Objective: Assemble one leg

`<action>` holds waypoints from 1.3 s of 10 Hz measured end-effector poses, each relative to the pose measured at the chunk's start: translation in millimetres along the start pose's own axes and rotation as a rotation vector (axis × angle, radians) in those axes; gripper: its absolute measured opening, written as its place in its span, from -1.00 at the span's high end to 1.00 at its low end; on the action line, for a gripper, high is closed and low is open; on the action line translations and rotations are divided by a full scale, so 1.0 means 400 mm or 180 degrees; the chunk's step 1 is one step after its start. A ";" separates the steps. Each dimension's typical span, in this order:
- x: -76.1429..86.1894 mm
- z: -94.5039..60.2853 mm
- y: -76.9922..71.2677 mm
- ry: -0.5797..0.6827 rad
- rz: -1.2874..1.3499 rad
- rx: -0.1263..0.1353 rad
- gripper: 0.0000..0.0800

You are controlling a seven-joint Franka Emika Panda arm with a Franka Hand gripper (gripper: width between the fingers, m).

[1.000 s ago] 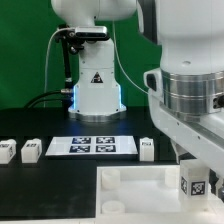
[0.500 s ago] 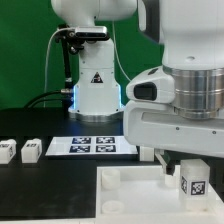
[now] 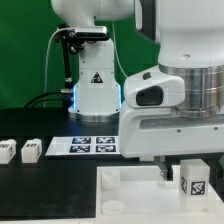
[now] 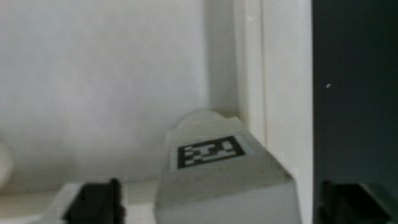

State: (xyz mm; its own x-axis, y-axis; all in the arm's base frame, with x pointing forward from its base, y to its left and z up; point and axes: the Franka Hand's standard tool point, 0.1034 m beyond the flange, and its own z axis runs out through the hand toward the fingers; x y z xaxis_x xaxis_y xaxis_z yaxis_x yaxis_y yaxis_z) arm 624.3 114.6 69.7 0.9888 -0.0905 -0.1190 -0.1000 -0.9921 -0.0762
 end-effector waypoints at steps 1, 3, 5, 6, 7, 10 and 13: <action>-0.001 0.001 -0.003 -0.0004 0.0438 0.0013 0.04; -0.001 0.001 -0.004 -0.0006 0.0897 0.0017 0.27; 0.000 0.001 -0.007 -0.0015 0.1469 0.0042 0.27; 0.009 -0.001 -0.003 -0.0017 0.1882 0.0078 0.27; 0.010 -0.002 -0.006 -0.0035 0.2316 0.0090 0.27; 0.018 -0.006 -0.004 -0.0169 0.3538 0.0134 0.27; 0.022 -0.007 0.004 -0.0303 0.4519 0.0253 0.27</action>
Offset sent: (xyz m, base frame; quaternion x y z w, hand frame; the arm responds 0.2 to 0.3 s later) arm 0.0000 0.0000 0.0000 0.0000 0.0000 0.1790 0.9838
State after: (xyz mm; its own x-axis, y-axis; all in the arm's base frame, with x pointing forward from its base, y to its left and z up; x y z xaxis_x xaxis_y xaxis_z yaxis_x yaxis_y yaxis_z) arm 633.3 112.1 71.4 0.0352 -0.9781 -0.2050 -0.9924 -0.0584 0.1080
